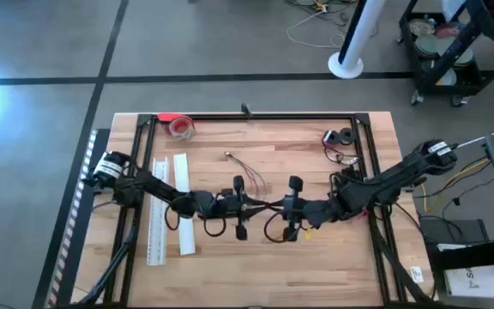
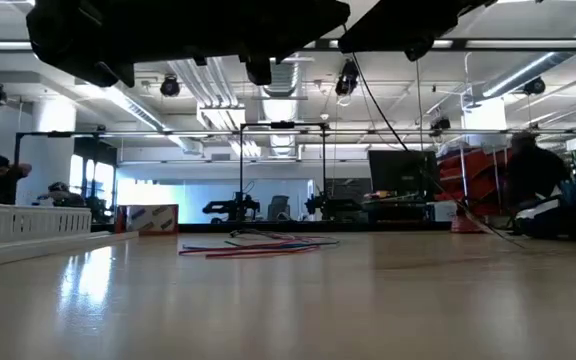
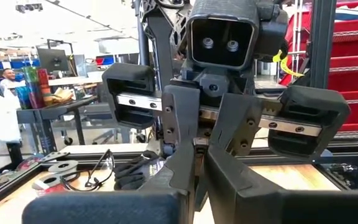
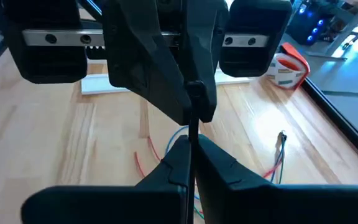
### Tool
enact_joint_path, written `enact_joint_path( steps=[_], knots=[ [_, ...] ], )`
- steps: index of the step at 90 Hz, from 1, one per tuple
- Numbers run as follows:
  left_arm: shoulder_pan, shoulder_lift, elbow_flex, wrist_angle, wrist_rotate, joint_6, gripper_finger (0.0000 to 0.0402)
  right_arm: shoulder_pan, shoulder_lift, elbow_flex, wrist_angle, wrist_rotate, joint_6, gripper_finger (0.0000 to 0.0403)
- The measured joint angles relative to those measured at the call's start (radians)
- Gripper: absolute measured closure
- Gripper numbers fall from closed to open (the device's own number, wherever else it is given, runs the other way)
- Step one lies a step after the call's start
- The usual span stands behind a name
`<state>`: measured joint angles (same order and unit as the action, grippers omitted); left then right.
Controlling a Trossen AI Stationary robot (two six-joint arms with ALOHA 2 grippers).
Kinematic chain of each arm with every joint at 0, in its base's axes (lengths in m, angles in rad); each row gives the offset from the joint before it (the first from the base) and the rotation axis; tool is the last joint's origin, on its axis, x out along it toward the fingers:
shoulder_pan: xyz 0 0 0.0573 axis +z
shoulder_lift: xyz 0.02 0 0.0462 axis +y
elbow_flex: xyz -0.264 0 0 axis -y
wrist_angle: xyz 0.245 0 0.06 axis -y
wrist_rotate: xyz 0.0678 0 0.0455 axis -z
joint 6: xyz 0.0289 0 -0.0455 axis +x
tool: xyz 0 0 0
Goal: Ziptie cables
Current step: Wrap the black zip tie around the cables
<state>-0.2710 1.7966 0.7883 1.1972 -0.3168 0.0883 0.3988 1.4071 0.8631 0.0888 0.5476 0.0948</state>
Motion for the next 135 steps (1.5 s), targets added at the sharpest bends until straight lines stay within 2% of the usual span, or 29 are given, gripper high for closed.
enact_joint_path(
  steps=[33,58,116,135],
  knots=[
    [0.000,0.000,0.000,-0.012,0.001,0.000,0.0364,0.000,0.000,0.000,0.020,0.000,-0.011,0.0403],
    [0.000,0.000,0.000,-0.014,0.001,0.000,0.0380,0.000,0.000,0.000,0.025,-0.005,-0.017,0.0403],
    [0.000,0.000,0.000,-0.013,0.000,-0.019,0.0382,0.000,0.000,0.000,0.021,-0.005,-0.017,0.0403],
    [0.000,0.000,0.000,-0.015,-0.008,-0.019,0.0397,0.000,0.000,0.000,0.021,-0.005,-0.016,0.0403]
  ],
)
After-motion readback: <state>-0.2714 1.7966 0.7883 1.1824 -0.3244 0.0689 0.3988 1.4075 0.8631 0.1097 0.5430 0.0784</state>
